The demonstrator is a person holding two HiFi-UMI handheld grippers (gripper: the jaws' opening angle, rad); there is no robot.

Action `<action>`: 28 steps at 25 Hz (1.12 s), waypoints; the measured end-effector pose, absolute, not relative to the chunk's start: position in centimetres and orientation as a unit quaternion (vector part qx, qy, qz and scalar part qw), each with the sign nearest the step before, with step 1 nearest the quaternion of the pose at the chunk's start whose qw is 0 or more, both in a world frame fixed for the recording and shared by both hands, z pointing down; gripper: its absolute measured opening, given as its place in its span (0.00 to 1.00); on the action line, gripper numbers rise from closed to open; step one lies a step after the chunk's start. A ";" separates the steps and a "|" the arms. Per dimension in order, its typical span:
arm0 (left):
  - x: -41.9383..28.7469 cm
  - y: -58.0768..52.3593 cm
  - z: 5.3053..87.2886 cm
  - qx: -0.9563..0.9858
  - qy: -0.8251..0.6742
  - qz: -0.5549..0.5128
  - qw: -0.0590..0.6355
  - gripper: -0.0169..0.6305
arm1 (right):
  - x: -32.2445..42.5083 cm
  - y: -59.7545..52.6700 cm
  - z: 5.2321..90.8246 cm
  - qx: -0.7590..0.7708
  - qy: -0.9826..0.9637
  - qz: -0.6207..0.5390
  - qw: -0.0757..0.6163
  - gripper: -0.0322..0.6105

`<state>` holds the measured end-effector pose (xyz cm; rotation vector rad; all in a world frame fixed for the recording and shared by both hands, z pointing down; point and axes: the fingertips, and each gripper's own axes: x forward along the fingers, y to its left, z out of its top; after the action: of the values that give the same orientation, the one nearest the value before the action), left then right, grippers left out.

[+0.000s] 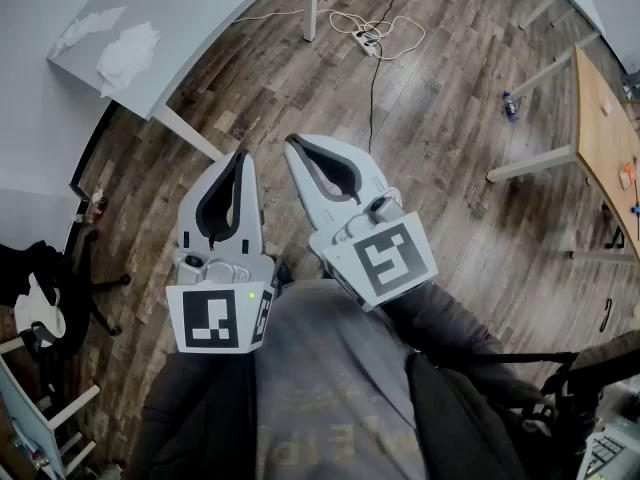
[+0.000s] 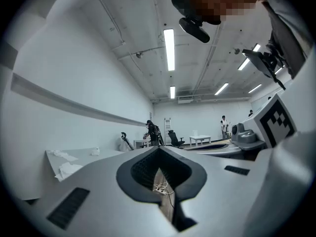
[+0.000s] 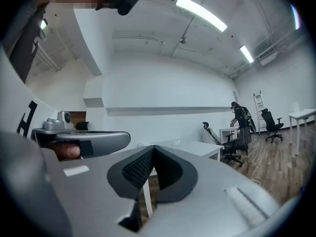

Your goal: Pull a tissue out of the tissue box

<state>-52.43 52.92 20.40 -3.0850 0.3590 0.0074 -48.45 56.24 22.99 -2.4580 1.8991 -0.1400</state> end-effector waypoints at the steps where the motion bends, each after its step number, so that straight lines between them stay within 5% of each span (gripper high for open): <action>1: -52.1 53.3 20.5 -0.993 0.116 0.002 0.019 0.02 | -48.3 56.6 23.1 -0.788 0.614 -0.044 0.023 0.05; 28: -40.1 52.7 23.7 -0.989 0.144 -0.022 0.005 0.02 | -35.2 56.6 25.6 -0.772 0.631 -0.057 0.046 0.08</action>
<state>-40.13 52.66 23.65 -3.0984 0.4495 -0.0694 -35.17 56.60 25.64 -2.3578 1.9266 -0.1750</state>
